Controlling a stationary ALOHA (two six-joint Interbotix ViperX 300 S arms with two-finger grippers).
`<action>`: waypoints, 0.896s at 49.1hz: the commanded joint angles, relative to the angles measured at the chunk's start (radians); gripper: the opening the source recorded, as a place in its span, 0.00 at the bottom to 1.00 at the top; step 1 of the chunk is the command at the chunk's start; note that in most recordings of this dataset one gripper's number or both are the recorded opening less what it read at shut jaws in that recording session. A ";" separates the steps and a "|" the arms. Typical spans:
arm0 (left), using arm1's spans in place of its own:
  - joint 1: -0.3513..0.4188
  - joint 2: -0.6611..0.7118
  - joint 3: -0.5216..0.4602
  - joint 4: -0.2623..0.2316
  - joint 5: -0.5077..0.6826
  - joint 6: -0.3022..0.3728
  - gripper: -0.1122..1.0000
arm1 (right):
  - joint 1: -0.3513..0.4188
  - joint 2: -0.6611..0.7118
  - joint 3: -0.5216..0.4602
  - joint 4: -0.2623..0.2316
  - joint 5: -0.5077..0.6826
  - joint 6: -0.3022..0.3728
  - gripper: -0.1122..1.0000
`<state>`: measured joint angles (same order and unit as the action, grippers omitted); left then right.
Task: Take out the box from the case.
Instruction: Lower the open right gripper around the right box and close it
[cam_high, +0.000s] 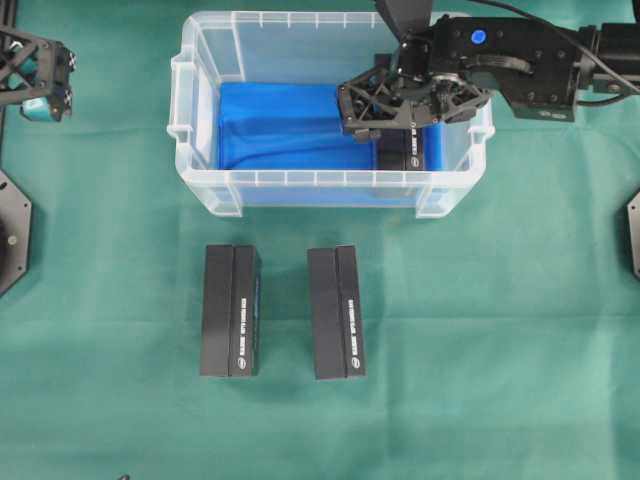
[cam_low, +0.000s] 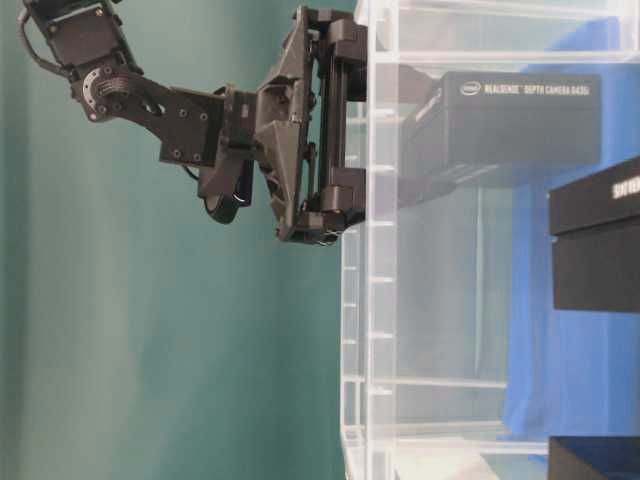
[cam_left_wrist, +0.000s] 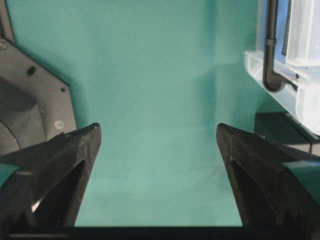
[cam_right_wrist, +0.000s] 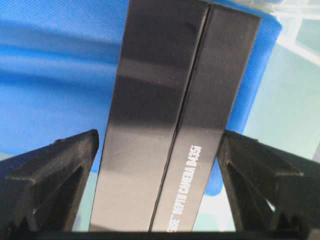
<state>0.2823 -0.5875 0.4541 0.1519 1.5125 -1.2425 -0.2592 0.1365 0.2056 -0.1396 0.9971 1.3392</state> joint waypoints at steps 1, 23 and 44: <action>0.003 -0.003 -0.012 0.000 -0.003 0.002 0.98 | -0.017 0.000 0.000 -0.003 -0.008 0.018 0.92; 0.003 -0.003 -0.012 0.000 -0.003 0.003 0.98 | -0.017 -0.002 -0.011 -0.009 0.008 0.061 0.70; 0.003 -0.003 -0.012 0.000 -0.003 0.005 0.98 | -0.014 -0.017 -0.057 -0.009 0.087 0.087 0.70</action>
<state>0.2823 -0.5875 0.4525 0.1519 1.5125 -1.2395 -0.2746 0.1427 0.1795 -0.1473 1.0630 1.4251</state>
